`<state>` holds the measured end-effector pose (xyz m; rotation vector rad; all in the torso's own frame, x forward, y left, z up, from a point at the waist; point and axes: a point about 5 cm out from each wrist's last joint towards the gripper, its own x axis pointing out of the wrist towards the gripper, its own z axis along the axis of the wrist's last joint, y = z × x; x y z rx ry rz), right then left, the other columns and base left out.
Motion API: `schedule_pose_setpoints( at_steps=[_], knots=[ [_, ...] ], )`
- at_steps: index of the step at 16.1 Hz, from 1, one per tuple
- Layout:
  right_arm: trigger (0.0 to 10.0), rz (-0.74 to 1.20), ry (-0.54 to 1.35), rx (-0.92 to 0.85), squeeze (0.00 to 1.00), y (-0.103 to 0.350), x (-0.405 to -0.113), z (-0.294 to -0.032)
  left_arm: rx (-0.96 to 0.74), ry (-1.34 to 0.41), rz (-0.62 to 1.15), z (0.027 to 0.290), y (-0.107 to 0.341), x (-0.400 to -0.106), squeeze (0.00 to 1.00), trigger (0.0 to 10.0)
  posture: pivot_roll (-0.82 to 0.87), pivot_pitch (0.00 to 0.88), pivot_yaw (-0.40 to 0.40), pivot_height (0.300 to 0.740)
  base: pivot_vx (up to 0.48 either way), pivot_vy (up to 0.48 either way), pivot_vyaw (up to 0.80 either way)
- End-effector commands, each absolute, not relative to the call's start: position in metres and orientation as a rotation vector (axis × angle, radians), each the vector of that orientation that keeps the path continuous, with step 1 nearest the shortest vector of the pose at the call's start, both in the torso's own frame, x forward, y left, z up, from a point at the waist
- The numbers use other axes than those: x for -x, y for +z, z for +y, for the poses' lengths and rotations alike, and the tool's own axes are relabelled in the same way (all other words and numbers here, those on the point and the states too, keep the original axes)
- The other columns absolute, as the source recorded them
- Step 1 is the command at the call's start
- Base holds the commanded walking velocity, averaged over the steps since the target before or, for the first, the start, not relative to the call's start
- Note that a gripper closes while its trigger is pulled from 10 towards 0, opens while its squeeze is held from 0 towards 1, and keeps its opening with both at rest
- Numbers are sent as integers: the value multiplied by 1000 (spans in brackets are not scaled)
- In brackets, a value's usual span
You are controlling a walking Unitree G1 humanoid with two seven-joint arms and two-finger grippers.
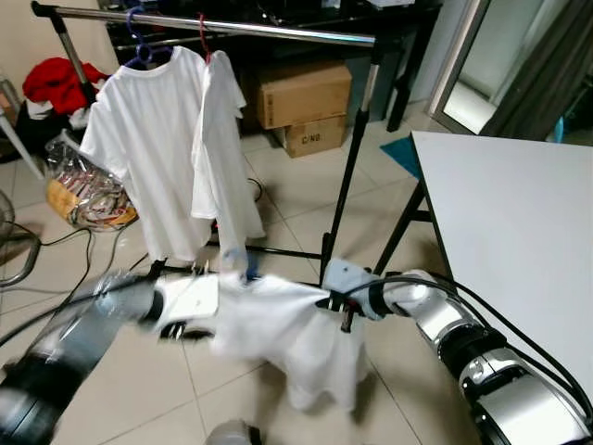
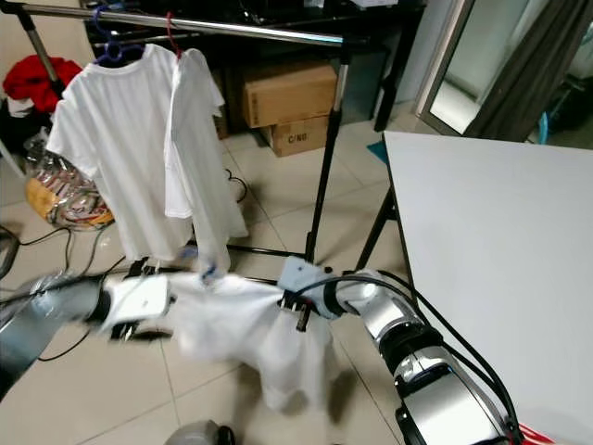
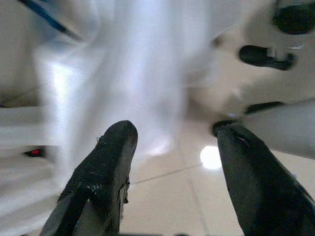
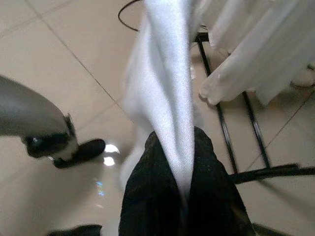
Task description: Hang hanger
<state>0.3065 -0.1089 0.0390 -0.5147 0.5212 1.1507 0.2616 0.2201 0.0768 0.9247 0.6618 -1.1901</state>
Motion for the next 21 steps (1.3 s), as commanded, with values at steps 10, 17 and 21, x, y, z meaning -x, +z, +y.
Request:
schedule_pose_setpoints(
  at_steps=[10,17,21],
  knots=[
    [0,203,782,-95,0,95,-344,-72,-10,-616,-7,175,153,-262,0,10000,126,0,17,740,0,0,0],
    [6039,83,555,-102,0,110,-348,-67,189,-144,-31,188,133,-258,0,10000,142,0,14,740,0,0,0],
    [10000,8,469,-5,0,115,-339,-66,157,23,-34,183,122,-241,0,10000,161,0,4,740,0,0,0]
  ],
)
